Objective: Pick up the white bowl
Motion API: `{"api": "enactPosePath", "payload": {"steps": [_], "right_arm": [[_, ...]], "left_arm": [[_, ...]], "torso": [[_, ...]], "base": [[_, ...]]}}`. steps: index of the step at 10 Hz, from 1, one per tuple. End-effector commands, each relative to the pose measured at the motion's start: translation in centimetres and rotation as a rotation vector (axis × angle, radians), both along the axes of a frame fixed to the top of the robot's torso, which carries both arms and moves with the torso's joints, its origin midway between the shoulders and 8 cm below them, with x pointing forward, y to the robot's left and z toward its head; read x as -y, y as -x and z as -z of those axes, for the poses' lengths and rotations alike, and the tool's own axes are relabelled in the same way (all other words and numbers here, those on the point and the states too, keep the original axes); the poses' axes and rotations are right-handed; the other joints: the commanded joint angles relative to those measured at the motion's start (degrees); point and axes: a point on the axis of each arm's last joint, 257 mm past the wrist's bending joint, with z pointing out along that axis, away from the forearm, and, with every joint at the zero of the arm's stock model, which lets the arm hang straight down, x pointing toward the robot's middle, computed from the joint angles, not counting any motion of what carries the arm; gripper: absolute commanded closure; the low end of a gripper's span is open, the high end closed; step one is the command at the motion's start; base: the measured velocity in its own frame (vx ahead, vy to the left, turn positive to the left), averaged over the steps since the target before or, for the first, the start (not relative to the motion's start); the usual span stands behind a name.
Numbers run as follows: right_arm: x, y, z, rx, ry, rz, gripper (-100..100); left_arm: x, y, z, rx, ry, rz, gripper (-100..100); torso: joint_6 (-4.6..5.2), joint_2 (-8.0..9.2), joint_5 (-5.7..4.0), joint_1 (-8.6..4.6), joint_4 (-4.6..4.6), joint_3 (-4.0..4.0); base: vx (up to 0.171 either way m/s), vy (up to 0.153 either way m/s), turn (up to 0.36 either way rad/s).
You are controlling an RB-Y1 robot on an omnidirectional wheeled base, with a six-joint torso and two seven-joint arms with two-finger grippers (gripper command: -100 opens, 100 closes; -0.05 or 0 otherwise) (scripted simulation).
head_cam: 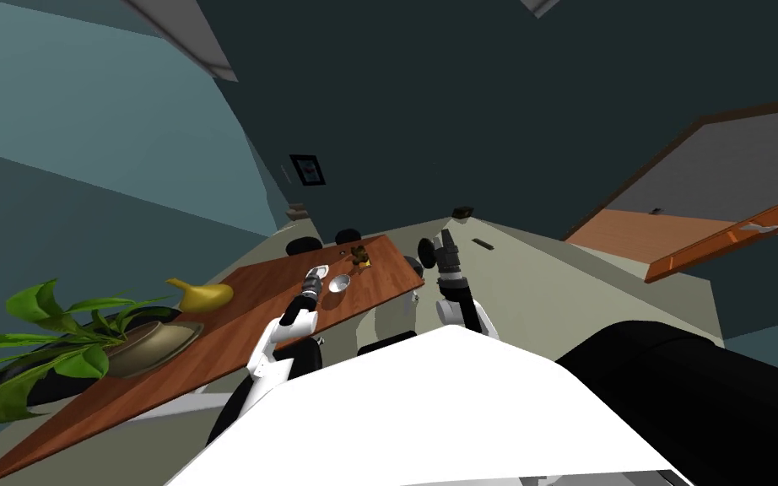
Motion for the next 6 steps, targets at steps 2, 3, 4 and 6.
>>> {"api": "enactPosePath", "payload": {"steps": [2, 3, 4, 6], "right_arm": [[0.0, 0.0, 0.0, 0.000, 0.000, 0.000, 0], [0.0, 0.0, 0.0, 0.000, 0.000, 0.000, 0], [0.0, 0.0, 0.0, 0.000, 0.000, 0.000, 0], [0.0, 0.0, 0.0, 0.000, 0.000, 0.000, 0]], "left_arm": [[-1.1, 0.0, 2.1, -0.073, -0.001, -0.023, -100], [-1.8, -0.1, 3.4, -0.116, -0.002, -0.037, -100], [-1.8, -0.1, 3.4, -0.116, -0.002, -0.037, -100], [-3.1, -0.3, 5.4, -0.193, -0.004, -0.064, -100]], "torso": [[-0.03, 0.02, 0.00, 0.01, 0.01, 0.01], [-0.01, 0.02, 0.00, 0.00, 0.01, 0.02], [-0.01, 0.05, 0.00, -0.01, 0.01, 0.03], [-0.02, 0.06, 0.00, -0.01, 0.01, 0.04]], "base": [[-0.001, -0.003, -0.068], [-0.008, -0.008, -0.159], [-0.008, -0.004, -0.035], [-0.016, -0.009, -0.121]]}}
